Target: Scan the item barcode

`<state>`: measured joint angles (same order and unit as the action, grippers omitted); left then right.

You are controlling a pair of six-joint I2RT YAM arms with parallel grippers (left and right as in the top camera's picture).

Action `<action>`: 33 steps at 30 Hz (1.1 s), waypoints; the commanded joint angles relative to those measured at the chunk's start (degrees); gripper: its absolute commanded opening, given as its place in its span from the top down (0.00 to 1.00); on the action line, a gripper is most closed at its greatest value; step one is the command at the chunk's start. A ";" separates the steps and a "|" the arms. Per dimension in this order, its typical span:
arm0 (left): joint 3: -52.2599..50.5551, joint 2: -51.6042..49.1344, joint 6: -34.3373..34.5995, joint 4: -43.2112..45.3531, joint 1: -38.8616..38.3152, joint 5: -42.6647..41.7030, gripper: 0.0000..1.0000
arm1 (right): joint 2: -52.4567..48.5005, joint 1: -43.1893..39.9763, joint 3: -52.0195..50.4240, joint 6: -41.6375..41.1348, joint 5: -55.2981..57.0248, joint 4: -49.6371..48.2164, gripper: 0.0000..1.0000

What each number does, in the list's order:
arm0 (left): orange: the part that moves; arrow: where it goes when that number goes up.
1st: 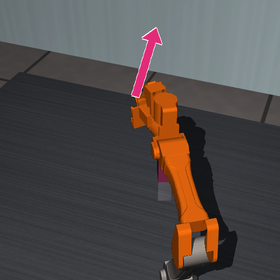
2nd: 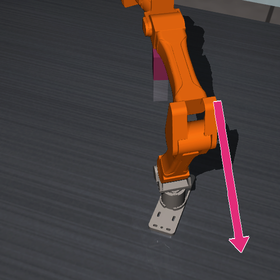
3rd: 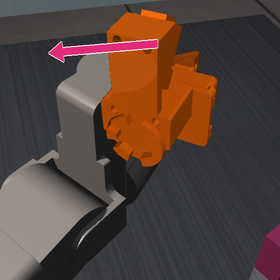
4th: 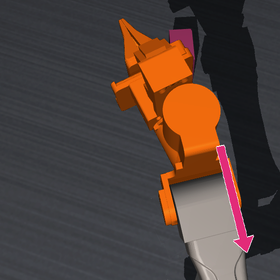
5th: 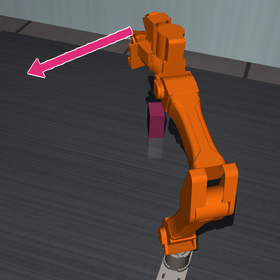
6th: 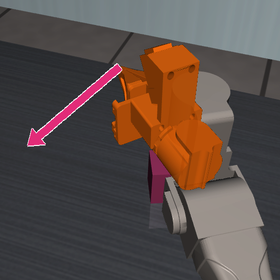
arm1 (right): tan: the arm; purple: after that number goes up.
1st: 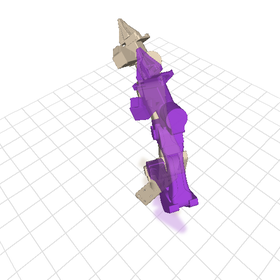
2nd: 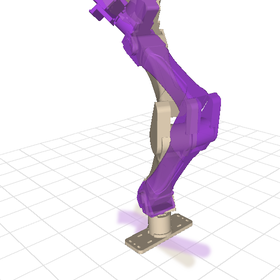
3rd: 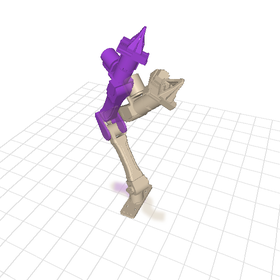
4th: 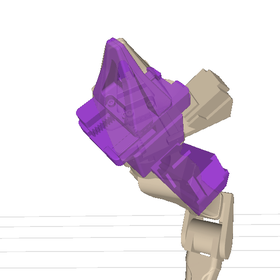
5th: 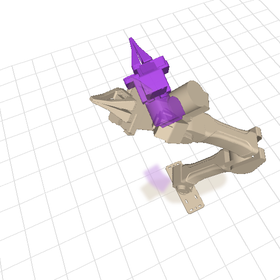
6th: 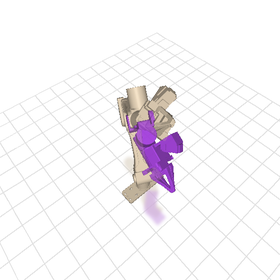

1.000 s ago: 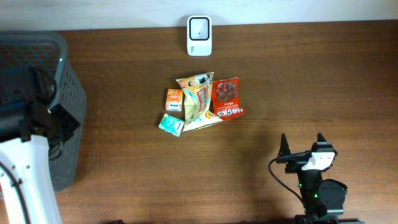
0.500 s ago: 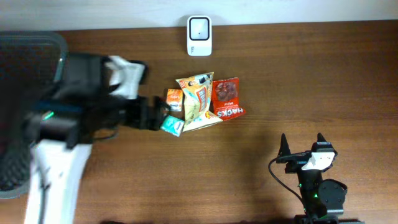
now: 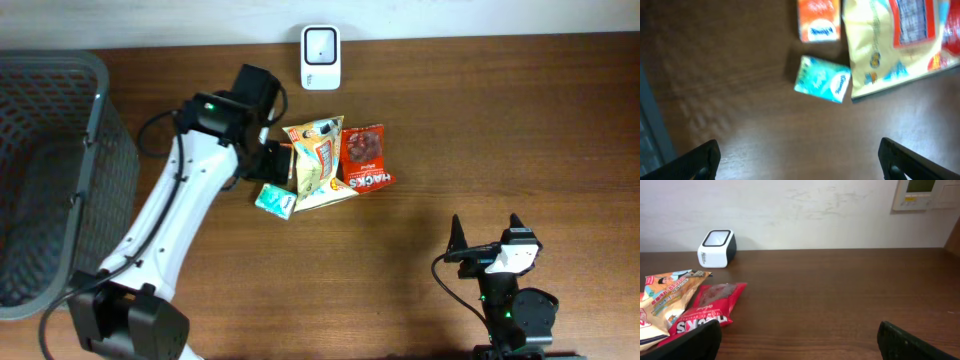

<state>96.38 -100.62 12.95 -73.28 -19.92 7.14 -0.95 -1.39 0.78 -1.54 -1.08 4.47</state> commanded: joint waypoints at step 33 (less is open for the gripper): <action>0.20 -0.33 8.66 -1.79 7.72 1.88 0.01 | -87.54 15.50 65.99 -20.00 -21.29 30.64 0.02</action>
<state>96.31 -100.68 20.86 -75.13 -12.45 8.47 -87.31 12.49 65.84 -19.68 -38.89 35.66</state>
